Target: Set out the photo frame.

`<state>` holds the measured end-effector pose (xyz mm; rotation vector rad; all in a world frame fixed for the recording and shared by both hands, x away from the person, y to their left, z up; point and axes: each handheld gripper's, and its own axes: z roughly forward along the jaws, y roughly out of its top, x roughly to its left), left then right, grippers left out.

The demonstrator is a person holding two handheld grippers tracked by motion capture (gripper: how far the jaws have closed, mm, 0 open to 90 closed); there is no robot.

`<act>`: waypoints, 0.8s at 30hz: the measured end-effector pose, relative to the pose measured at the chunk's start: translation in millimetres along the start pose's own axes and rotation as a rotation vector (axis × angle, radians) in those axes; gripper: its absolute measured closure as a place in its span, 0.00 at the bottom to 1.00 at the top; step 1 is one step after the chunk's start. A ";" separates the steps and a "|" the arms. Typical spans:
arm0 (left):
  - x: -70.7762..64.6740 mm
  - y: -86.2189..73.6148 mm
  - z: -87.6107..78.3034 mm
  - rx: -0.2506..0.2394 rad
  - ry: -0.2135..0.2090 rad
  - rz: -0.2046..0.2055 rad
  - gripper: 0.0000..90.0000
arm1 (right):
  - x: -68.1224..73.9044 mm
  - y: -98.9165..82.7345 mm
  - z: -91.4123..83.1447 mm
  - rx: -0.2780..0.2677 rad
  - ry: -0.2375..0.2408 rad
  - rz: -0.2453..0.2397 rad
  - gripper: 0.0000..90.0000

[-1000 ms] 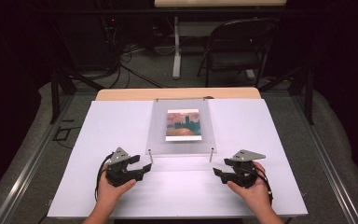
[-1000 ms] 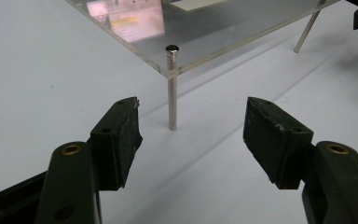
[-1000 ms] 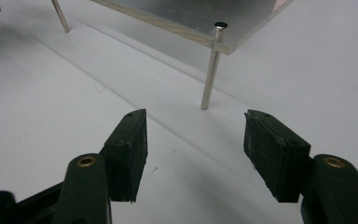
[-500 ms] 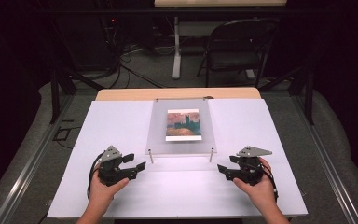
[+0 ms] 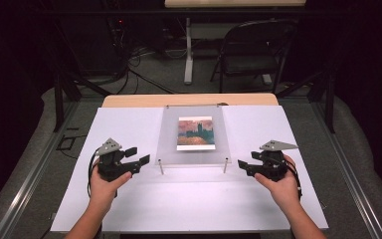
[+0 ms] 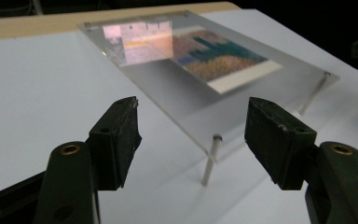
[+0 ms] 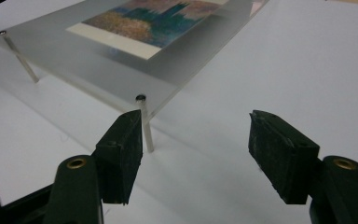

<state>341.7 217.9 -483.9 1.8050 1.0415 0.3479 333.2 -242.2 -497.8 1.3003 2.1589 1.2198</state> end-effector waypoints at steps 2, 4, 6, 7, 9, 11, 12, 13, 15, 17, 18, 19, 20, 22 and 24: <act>2.3 10.5 5.0 -0.010 -0.003 0.000 0.38 | -2.4 7.1 4.9 -0.003 0.001 0.000 0.38; 4.2 22.0 11.7 -0.011 -0.005 0.006 0.36 | -3.3 13.5 10.4 -0.004 0.000 0.003 0.38; 6.2 30.0 16.8 -0.012 -0.007 0.008 0.36 | -4.5 20.0 17.0 0.002 0.005 -0.003 0.38; 7.5 35.0 20.7 -0.017 -0.015 0.003 0.36 | -4.9 22.5 19.5 0.003 0.003 -0.003 0.38; 10.4 42.2 27.0 -0.019 -0.014 0.005 0.36 | -6.4 30.8 26.6 0.004 0.002 -0.010 0.38; 13.7 47.9 33.7 -0.021 -0.020 0.011 0.36 | -8.0 37.8 31.8 -0.008 0.009 -0.011 0.38; 14.8 50.0 36.3 -0.018 -0.021 0.012 0.37 | -9.2 43.1 34.7 -0.006 0.009 -0.008 0.37; 16.4 53.3 40.7 -0.014 -0.015 0.008 0.37 | -10.0 46.1 36.9 -0.009 0.010 -0.009 0.37; 19.2 57.9 48.2 -0.016 -0.003 -0.005 0.37 | -12.4 54.2 43.0 -0.021 0.014 -0.005 0.37; 22.4 61.1 55.9 -0.010 0.011 -0.016 0.37 | -14.8 60.2 48.3 -0.019 0.012 -0.009 0.38; 24.1 62.2 59.8 -0.003 0.016 -0.019 0.37 | -15.9 62.6 51.5 -0.023 0.011 -0.005 0.38; 25.8 63.1 63.6 0.003 0.022 -0.020 0.37 | -17.2 64.7 54.4 -0.027 0.008 0.000 0.39; 27.4 63.6 67.6 0.007 0.032 -0.019 0.37 | -18.8 66.7 57.2 -0.028 0.006 0.002 0.39; 30.3 64.3 75.6 0.017 0.041 -0.020 0.37 | -21.5 69.4 63.9 -0.032 0.002 0.014 0.39; 33.9 64.9 83.9 0.031 0.050 -0.025 0.37 | -23.4 71.6 70.9 -0.024 0.003 0.017 0.40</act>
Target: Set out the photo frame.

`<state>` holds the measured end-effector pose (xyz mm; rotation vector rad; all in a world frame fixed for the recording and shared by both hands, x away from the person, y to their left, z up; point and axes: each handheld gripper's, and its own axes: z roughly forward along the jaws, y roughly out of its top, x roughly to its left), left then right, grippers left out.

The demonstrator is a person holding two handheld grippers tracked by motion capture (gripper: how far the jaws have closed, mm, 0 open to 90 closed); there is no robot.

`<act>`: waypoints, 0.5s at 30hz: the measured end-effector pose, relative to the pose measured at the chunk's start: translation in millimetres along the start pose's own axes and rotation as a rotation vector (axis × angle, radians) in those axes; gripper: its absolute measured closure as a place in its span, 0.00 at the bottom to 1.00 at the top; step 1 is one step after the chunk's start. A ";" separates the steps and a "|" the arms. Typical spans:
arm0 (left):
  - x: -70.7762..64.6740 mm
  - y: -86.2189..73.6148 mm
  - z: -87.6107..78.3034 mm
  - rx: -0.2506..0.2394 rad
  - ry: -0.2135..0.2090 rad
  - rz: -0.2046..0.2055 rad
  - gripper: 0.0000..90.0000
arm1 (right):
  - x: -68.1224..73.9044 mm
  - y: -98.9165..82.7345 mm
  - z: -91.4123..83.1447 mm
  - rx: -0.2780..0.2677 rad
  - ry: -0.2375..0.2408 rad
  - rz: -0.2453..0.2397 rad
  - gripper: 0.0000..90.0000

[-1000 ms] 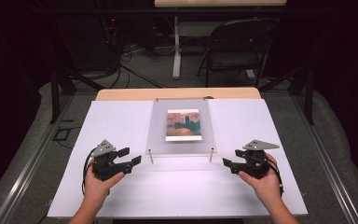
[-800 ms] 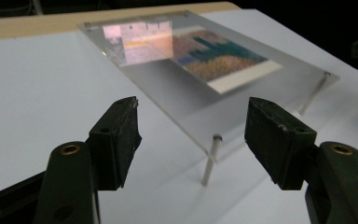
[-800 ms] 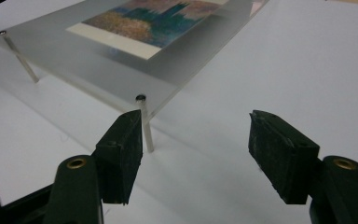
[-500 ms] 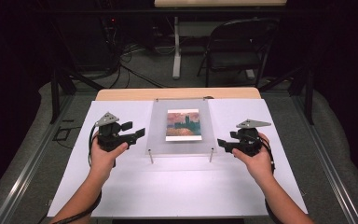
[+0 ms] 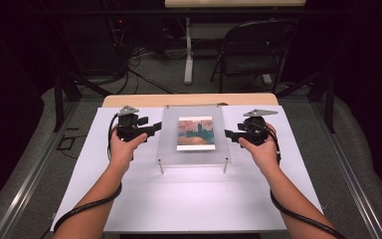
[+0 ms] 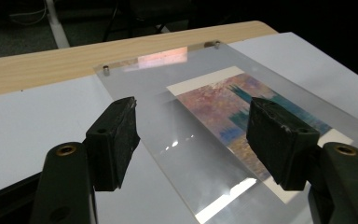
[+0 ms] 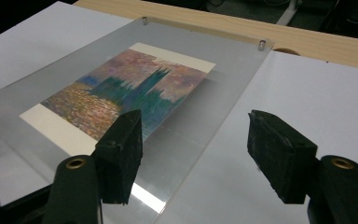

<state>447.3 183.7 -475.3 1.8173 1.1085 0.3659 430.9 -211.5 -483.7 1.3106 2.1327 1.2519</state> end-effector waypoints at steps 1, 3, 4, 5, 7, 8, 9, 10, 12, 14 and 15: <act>1.9 0.6 4.2 0.005 -0.001 -0.003 0.37 | -1.2 1.0 3.9 0.002 -0.004 -0.009 0.40; 5.9 1.6 12.1 0.015 0.006 -0.019 0.37 | -2.4 3.2 11.7 0.014 -0.007 -0.014 0.40; 7.8 1.9 16.0 0.018 0.012 -0.029 0.37 | -2.9 4.4 15.9 0.017 -0.007 -0.019 0.40; 10.2 2.2 20.5 0.020 0.015 -0.045 0.37 | -2.9 5.9 19.4 0.020 -0.010 -0.018 0.40; 12.8 2.3 26.2 0.025 0.014 -0.064 0.37 | -2.9 8.6 26.4 0.018 -0.009 -0.023 0.41; 13.5 2.2 28.7 0.026 0.019 -0.068 0.37 | -2.7 9.6 29.9 0.021 -0.008 -0.026 0.41; 15.0 2.1 32.4 0.034 0.022 -0.069 0.37 | -2.6 10.1 32.9 0.023 -0.007 -0.029 0.40; 16.0 1.7 35.4 0.040 0.024 -0.072 0.37 | -2.3 10.6 37.7 0.032 -0.007 -0.031 0.40; 17.7 0.6 40.5 0.046 0.024 -0.085 0.37 | -3.2 10.6 46.8 0.051 -0.009 -0.027 0.41; 19.1 -1.2 46.3 0.059 0.019 -0.103 0.37 | -5.5 9.6 54.0 0.060 -0.011 -0.004 0.41; 19.2 -2.2 49.0 0.063 0.021 -0.106 0.37 | -6.5 9.1 56.6 0.058 -0.009 0.009 0.40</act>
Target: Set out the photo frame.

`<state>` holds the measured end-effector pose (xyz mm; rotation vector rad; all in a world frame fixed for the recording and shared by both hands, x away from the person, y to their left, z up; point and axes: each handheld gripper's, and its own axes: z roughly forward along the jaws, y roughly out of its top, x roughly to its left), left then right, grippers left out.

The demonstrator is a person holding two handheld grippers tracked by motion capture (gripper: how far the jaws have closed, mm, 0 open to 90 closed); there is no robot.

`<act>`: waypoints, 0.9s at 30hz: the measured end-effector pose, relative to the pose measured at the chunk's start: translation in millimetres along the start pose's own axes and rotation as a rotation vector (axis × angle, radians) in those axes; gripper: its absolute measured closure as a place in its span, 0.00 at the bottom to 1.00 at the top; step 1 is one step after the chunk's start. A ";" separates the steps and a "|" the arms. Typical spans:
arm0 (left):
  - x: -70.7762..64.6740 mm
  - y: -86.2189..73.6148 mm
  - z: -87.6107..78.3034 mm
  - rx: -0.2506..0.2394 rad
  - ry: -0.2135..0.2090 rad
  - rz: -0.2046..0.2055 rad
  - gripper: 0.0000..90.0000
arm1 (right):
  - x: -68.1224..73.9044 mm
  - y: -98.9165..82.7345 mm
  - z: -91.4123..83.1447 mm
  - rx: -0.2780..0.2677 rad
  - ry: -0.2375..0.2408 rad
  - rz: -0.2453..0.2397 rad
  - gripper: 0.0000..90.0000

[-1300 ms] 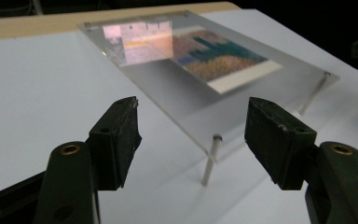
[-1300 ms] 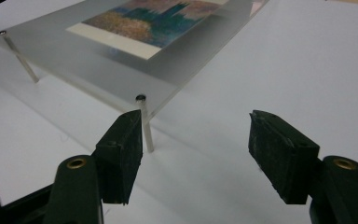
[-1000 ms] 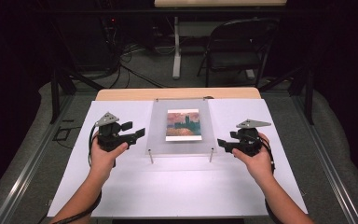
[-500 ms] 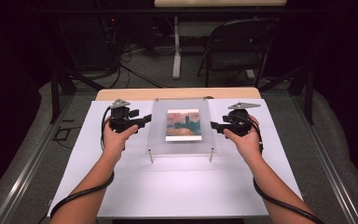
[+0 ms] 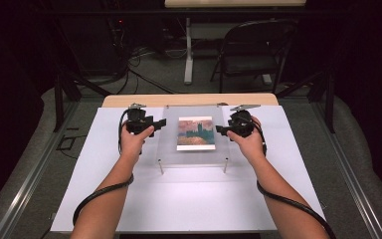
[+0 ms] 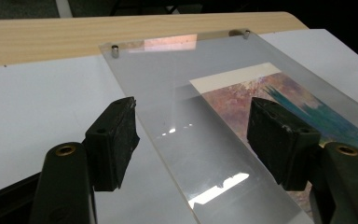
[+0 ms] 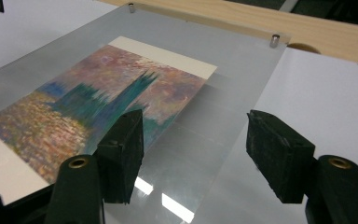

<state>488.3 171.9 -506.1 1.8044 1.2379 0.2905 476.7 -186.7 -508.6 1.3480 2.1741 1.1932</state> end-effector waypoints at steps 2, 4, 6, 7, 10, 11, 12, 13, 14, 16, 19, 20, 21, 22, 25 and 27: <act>-0.5 -1.5 5.8 0.020 0.000 0.001 0.37 | -3.0 -0.9 5.5 0.010 0.001 0.028 0.40; -1.2 -2.5 9.9 0.029 -0.001 0.006 0.37 | -5.8 -1.8 10.0 0.018 -0.001 0.047 0.40; -1.8 -3.4 13.6 0.037 -0.003 0.011 0.37 | -8.2 -2.4 13.1 0.026 -0.004 0.059 0.40; -1.8 -3.9 15.4 0.039 -0.008 0.007 0.37 | -9.5 -2.6 14.6 0.025 -0.002 0.061 0.39; -0.6 -6.2 20.5 0.044 -0.012 -0.012 0.37 | -11.9 -2.5 18.6 0.035 0.002 0.071 0.39; -0.2 -7.0 22.1 0.049 -0.015 -0.018 0.37 | -12.5 -2.4 19.8 0.038 0.002 0.074 0.39; 0.2 -7.9 23.4 0.053 -0.013 -0.019 0.37 | -13.5 -2.4 20.9 0.038 0.000 0.073 0.39; 1.1 -8.5 24.4 0.059 -0.016 -0.020 0.37 | -14.1 -2.1 21.9 0.043 -0.001 0.076 0.39; 1.5 -9.2 25.3 0.061 -0.015 -0.025 0.37 | -14.7 -2.2 23.1 0.042 -0.001 0.083 0.38; 2.9 -10.4 26.2 0.062 -0.019 -0.034 0.37 | -16.0 -2.5 25.3 0.043 0.008 0.095 0.38; 4.8 -12.1 27.4 0.062 -0.029 -0.047 0.37 | -16.7 -3.7 28.2 0.053 0.012 0.105 0.38; 5.3 -12.6 28.1 0.065 -0.032 -0.052 0.37 | -17.0 -4.3 29.2 0.054 0.012 0.108 0.38; 5.6 -13.1 28.9 0.065 -0.032 -0.054 0.37 | -17.0 -4.7 29.9 0.058 0.012 0.115 0.38; 5.9 -13.4 29.7 0.067 -0.036 -0.059 0.37 | -17.3 -5.1 30.6 0.058 0.017 0.124 0.38; 5.7 -14.3 31.7 0.077 -0.049 -0.061 0.37 | -17.8 -5.5 32.6 0.053 0.034 0.142 0.38; 6.0 -15.0 32.9 0.085 -0.057 -0.067 0.37 | -17.4 -5.2 33.8 0.059 0.048 0.155 0.38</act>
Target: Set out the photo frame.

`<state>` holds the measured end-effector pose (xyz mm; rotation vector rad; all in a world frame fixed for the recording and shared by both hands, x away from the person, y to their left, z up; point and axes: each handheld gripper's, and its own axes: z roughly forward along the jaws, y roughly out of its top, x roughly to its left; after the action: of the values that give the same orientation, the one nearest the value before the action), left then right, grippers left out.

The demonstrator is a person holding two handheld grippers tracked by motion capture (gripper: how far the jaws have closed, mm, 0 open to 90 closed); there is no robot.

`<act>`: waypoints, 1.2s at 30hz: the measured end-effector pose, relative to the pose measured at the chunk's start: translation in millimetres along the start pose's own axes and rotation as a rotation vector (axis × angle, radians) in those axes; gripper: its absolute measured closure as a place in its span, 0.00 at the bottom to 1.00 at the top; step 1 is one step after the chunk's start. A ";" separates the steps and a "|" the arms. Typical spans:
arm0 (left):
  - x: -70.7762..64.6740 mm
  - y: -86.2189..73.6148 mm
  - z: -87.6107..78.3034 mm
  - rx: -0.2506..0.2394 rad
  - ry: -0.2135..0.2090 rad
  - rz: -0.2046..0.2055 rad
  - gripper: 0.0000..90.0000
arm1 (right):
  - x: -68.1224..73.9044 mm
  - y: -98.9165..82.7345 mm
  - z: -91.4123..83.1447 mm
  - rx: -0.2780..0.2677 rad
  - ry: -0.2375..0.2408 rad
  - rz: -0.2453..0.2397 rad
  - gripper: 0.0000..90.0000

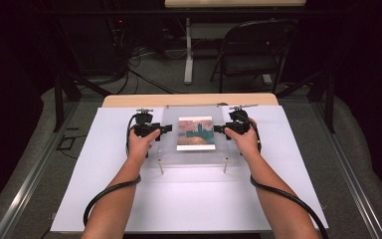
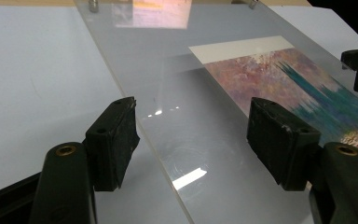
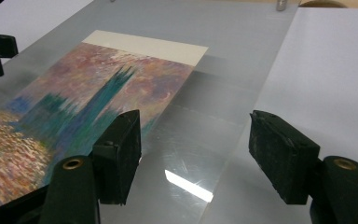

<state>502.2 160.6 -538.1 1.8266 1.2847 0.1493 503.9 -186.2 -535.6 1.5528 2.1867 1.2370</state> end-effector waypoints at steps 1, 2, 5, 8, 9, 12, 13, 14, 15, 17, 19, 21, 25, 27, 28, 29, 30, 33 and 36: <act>0.5 -0.2 0.4 0.001 -0.005 -0.005 0.37 | -0.1 0.1 0.6 0.002 0.003 0.000 0.38; 1.0 -0.4 0.9 0.005 -0.005 -0.006 0.37 | 0.2 0.3 1.1 0.003 0.007 0.000 0.37; 1.6 -0.8 2.4 0.010 -0.009 -0.017 0.36 | 1.5 0.9 2.3 0.005 0.000 0.001 0.35; 2.0 -1.0 3.7 0.013 -0.009 -0.019 0.36 | 1.4 1.1 3.5 0.007 0.001 0.008 0.34; 2.1 -1.1 4.1 0.018 -0.009 -0.021 0.36 | 1.0 1.3 3.4 0.013 0.003 0.011 0.34; 2.8 -1.8 6.3 0.032 -0.013 -0.030 0.34 | -0.1 1.8 4.0 0.020 0.011 0.028 0.33; 2.9 -2.1 7.0 0.033 -0.017 -0.041 0.32 | -0.5 2.0 3.9 0.026 0.013 0.032 0.33; 3.2 -2.3 7.5 0.033 -0.019 -0.050 0.32 | -0.9 1.7 4.4 0.025 0.016 0.036 0.32; 3.5 -2.6 8.2 0.032 -0.020 -0.058 0.31 | -1.5 1.3 5.4 0.023 0.021 0.044 0.31; 3.8 -2.4 8.8 0.039 -0.025 -0.067 0.30 | -2.3 0.6 6.0 0.026 0.030 0.056 0.30; 4.0 -2.4 9.5 0.040 -0.028 -0.073 0.29 | -3.3 -0.1 6.7 0.018 0.035 0.065 0.30; 4.2 -2.1 10.1 0.044 -0.031 -0.074 0.28 | -4.5 -0.2 7.2 0.022 0.043 0.074 0.30; 4.3 -1.8 10.4 0.051 -0.040 -0.070 0.26 | -6.3 -0.7 8.2 0.022 0.054 0.089 0.29; 4.4 -2.0 11.0 0.056 -0.046 -0.077 0.25 | -7.4 -1.0 8.5 0.023 0.062 0.101 0.29; 4.5 -2.1 11.2 0.062 -0.051 -0.081 0.25 | -7.9 -1.2 8.9 0.028 0.070 0.114 0.29; 3.9 -2.5 11.6 0.064 -0.059 -0.085 0.24 | -8.2 -1.5 9.6 0.032 0.084 0.126 0.29; 2.5 -3.0 12.4 0.057 -0.051 -0.083 0.24 | -8.1 -1.8 10.1 0.032 0.085 0.127 0.29; 1.5 -3.5 12.6 0.053 -0.045 -0.085 0.23 | -6.6 -1.3 10.7 0.032 0.078 0.125 0.28; 1.6 -3.8 12.7 0.050 -0.046 -0.084 0.23 | -5.8 -0.8 10.7 0.035 0.074 0.126 0.28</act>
<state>507.1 154.8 -549.1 1.8040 1.3410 0.0298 512.0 -185.7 -544.7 1.7086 2.1966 1.3190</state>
